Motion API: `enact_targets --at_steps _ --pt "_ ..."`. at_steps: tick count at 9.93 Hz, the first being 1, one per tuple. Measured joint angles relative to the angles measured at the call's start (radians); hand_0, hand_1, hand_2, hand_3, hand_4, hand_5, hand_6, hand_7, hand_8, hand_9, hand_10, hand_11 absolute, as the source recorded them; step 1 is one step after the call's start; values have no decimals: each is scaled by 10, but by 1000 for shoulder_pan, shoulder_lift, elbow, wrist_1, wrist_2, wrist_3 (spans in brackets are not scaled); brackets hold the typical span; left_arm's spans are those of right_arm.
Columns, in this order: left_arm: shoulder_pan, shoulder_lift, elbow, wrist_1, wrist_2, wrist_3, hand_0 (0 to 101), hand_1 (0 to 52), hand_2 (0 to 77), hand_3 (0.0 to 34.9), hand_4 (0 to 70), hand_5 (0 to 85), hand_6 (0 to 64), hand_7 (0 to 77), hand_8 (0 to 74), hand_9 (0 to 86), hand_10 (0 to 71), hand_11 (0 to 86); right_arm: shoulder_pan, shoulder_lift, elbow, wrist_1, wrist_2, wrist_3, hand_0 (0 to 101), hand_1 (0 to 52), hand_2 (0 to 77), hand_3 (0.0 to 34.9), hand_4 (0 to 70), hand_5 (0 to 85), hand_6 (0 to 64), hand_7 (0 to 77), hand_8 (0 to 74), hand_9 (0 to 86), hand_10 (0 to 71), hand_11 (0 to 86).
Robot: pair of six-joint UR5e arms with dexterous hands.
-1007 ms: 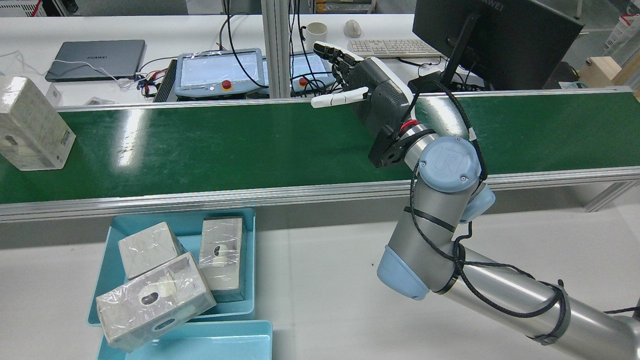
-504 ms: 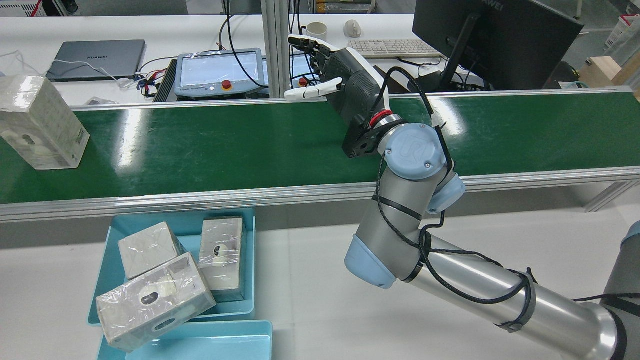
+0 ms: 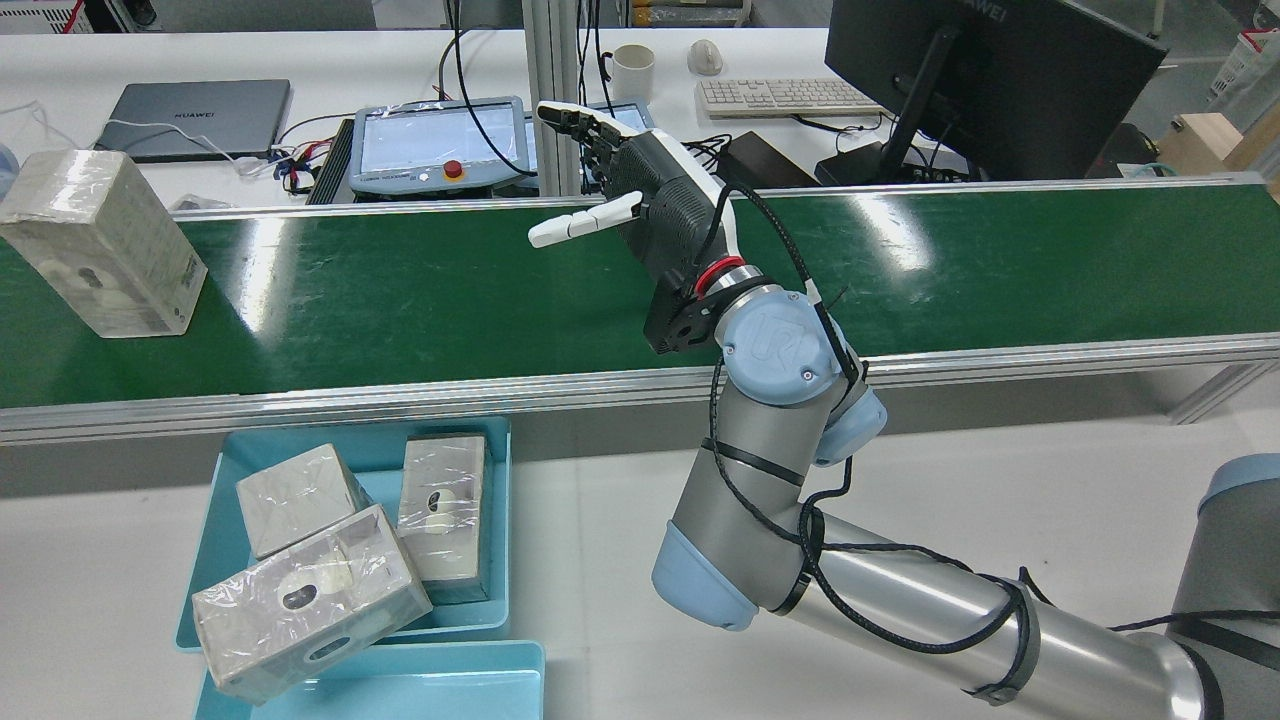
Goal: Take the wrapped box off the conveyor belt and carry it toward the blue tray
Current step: 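Lower the open right hand toward the belt surface, then hold the right hand still as the wrapped white box approaches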
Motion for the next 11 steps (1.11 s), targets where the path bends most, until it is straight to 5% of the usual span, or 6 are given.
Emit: enact_targets --at_steps 2,4,11 --pt "0 0 0 0 0 0 0 0 5 0 0 11 5 5 5 5 5 5 -17 4 -10 4 9 -35 554 213 65 0 158 202 60 82 0 27 0 16" --pt "0 0 0 0 0 0 0 0 5 0 0 11 5 5 5 5 5 5 -21 2 -16 6 11 -45 504 98 11 0 147 147 38 55 0 22 0 16" --pt "0 0 0 0 0 0 0 0 11 0 0 11 5 5 5 5 5 5 -24 -1 -46 16 8 -46 496 142 16 0 98 136 27 38 0 16 0 16"
